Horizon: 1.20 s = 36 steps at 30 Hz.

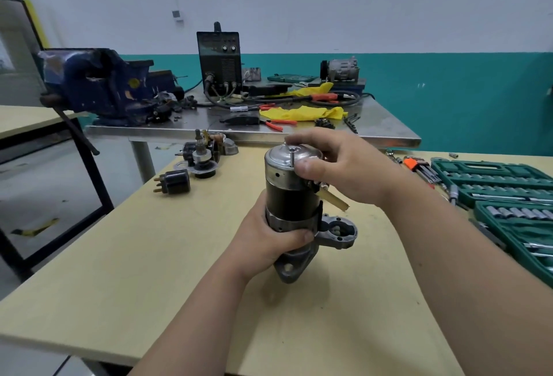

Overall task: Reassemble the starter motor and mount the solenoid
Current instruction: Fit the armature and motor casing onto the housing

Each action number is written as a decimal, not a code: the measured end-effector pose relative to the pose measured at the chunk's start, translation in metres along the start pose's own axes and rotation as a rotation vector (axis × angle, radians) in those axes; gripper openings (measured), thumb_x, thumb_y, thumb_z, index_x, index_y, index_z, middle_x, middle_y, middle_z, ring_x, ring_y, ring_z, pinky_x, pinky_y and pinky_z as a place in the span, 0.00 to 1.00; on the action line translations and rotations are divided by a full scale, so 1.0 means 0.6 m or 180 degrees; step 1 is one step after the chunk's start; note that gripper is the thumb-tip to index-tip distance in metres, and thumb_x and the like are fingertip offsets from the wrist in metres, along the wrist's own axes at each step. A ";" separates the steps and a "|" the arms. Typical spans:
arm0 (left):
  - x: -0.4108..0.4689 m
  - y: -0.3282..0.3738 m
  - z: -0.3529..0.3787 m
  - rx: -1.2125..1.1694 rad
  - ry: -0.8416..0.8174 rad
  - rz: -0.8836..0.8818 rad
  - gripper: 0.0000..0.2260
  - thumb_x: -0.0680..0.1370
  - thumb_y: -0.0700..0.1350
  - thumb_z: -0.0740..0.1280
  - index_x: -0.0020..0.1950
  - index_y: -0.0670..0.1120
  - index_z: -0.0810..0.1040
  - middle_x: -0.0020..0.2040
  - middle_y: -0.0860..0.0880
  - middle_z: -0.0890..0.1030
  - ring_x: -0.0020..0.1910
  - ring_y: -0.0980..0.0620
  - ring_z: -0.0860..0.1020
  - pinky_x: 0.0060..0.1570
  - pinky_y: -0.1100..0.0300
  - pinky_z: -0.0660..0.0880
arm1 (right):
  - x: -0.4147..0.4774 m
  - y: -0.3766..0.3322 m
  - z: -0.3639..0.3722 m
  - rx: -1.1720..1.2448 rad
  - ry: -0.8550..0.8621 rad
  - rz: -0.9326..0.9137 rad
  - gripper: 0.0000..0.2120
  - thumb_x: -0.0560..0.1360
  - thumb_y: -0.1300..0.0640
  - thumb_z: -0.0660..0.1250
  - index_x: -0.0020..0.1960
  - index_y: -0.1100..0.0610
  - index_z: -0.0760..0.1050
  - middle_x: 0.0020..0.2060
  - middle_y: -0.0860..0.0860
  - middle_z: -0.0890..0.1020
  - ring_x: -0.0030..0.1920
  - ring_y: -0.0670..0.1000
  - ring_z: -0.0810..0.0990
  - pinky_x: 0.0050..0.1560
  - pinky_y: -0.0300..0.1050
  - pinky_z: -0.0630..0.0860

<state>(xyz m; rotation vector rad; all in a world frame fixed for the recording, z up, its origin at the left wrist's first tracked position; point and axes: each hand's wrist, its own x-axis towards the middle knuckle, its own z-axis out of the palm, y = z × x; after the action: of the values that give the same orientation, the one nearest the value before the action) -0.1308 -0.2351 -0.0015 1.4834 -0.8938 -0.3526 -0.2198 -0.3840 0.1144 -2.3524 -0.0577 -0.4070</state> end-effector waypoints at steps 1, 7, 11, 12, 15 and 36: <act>0.001 0.000 0.000 0.0003 -0.0011 0.0004 0.28 0.60 0.50 0.76 0.59 0.53 0.75 0.50 0.53 0.84 0.50 0.54 0.83 0.44 0.63 0.77 | -0.002 0.002 0.001 0.0060 0.0019 -0.0038 0.22 0.68 0.38 0.65 0.62 0.35 0.71 0.58 0.36 0.75 0.58 0.39 0.74 0.55 0.43 0.73; 0.003 0.001 -0.005 -0.0131 -0.0178 0.0049 0.27 0.61 0.48 0.76 0.58 0.54 0.76 0.50 0.53 0.84 0.50 0.55 0.83 0.45 0.65 0.77 | 0.004 -0.001 -0.007 0.0059 -0.0195 0.0004 0.24 0.66 0.36 0.68 0.61 0.34 0.70 0.57 0.38 0.77 0.56 0.40 0.76 0.54 0.44 0.75; -0.001 0.019 -0.002 -0.0284 0.0117 0.0168 0.34 0.60 0.52 0.76 0.64 0.57 0.71 0.54 0.55 0.83 0.55 0.53 0.81 0.47 0.62 0.78 | -0.002 0.000 -0.004 0.0059 -0.0143 -0.0041 0.25 0.67 0.36 0.68 0.63 0.35 0.70 0.58 0.38 0.77 0.57 0.40 0.75 0.55 0.43 0.74; 0.002 0.027 -0.001 -0.0408 0.0370 0.0359 0.37 0.61 0.55 0.77 0.68 0.58 0.69 0.57 0.54 0.81 0.57 0.52 0.80 0.49 0.61 0.78 | -0.004 0.003 0.000 0.0060 -0.0088 -0.0052 0.25 0.67 0.36 0.67 0.64 0.35 0.70 0.59 0.38 0.76 0.57 0.39 0.75 0.55 0.42 0.74; 0.015 0.064 0.012 -0.0621 0.0931 0.0918 0.30 0.68 0.69 0.69 0.68 0.64 0.69 0.63 0.51 0.77 0.62 0.50 0.78 0.54 0.56 0.77 | -0.010 0.010 0.026 0.0259 0.0059 -0.0115 0.22 0.72 0.39 0.62 0.66 0.35 0.68 0.60 0.38 0.75 0.56 0.37 0.74 0.50 0.33 0.73; 0.025 0.078 0.016 0.0153 0.0694 0.1178 0.19 0.69 0.56 0.68 0.55 0.75 0.68 0.52 0.68 0.78 0.50 0.63 0.79 0.45 0.70 0.74 | 0.012 -0.098 -0.029 -0.1908 -0.0069 -0.0644 0.04 0.77 0.48 0.65 0.45 0.45 0.77 0.37 0.38 0.76 0.37 0.41 0.75 0.32 0.35 0.65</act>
<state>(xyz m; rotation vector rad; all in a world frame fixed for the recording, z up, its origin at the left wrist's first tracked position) -0.1424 -0.2472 0.0457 1.3358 -0.9811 0.1020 -0.2271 -0.3535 0.1679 -2.9549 -0.2105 -0.5558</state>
